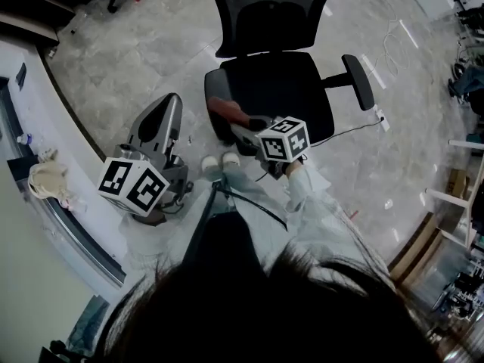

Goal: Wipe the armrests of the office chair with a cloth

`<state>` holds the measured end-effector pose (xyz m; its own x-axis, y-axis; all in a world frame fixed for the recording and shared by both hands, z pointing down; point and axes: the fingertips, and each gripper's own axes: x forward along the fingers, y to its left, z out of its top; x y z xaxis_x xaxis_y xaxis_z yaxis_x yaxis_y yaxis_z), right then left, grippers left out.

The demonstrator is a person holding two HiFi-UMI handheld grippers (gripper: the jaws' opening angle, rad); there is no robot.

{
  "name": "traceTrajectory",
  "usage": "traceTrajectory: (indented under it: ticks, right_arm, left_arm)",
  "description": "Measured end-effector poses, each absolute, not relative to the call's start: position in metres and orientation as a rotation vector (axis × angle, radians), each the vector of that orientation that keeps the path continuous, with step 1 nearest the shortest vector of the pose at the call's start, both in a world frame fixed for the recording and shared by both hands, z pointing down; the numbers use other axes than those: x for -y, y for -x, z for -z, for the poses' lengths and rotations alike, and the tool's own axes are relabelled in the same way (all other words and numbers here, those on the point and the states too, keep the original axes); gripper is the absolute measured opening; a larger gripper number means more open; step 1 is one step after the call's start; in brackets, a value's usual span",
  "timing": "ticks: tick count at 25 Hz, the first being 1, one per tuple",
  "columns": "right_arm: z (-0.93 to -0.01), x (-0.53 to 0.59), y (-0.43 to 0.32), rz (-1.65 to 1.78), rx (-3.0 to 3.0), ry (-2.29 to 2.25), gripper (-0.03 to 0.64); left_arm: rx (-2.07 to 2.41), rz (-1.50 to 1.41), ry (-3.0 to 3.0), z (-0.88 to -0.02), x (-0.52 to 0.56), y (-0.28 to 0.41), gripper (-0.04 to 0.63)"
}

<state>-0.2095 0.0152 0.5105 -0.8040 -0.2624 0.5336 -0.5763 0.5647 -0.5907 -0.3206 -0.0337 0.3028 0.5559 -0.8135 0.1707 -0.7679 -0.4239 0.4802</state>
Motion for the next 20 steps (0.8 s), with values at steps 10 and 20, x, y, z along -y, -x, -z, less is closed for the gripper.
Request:
traceTrajectory:
  ticks: [10, 20]
  right_arm:
    - [-0.299, 0.018, 0.148, -1.023, 2.94, -0.995, 0.046]
    - [-0.238, 0.009, 0.15, -0.774, 3.037, -1.139, 0.044]
  left_arm:
    - [0.922, 0.123, -2.449, -0.278, 0.012, 0.251, 0.003]
    - [0.914, 0.121, -2.503, -0.267, 0.014, 0.239, 0.003]
